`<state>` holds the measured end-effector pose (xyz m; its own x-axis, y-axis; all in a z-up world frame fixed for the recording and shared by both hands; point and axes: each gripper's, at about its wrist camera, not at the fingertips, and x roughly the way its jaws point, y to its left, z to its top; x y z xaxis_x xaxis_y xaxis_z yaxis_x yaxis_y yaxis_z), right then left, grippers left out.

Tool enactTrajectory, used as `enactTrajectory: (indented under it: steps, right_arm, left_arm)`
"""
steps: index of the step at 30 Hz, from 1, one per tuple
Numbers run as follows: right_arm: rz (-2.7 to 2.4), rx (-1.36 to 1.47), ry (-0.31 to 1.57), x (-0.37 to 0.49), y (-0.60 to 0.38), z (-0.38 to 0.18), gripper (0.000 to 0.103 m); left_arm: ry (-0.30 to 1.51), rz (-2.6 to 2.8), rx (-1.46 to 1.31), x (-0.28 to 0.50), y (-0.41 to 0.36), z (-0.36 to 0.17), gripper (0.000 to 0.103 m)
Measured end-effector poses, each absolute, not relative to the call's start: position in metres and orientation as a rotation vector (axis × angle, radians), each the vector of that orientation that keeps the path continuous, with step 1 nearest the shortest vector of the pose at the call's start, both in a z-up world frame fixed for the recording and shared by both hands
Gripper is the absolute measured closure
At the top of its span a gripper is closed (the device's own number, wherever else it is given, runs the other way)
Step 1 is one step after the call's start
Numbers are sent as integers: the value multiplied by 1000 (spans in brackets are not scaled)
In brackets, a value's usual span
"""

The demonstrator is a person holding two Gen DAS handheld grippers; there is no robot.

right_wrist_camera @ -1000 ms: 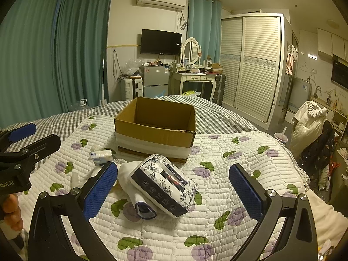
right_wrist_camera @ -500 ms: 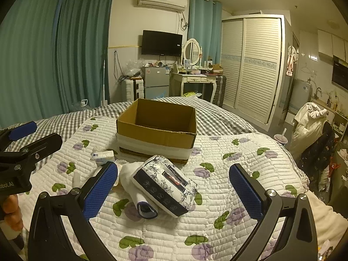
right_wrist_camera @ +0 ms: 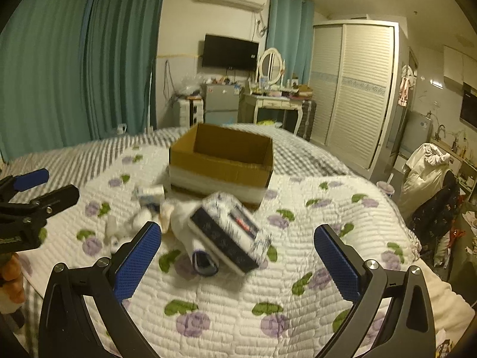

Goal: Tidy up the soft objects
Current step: 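Grasp the white knotted plush with the left tool while the right tool grasps the floral tissue pack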

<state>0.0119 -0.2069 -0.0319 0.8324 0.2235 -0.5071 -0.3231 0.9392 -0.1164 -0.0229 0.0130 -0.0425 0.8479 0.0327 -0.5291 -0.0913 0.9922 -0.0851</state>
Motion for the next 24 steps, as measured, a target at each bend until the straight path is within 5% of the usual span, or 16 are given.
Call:
enactTrajectory:
  steps: [13, 19, 24]
  right_arm:
    - [267, -227, 649, 64, -196, -95, 0]
    - [275, -228, 664, 99, -180, -104, 0]
    - [262, -223, 663, 118, -176, -108, 0]
  left_arm:
    - [819, 83, -188, 28, 10, -143, 18]
    - [872, 82, -189, 42, 10, -159, 44]
    - [853, 50, -202, 36, 10, -150, 50]
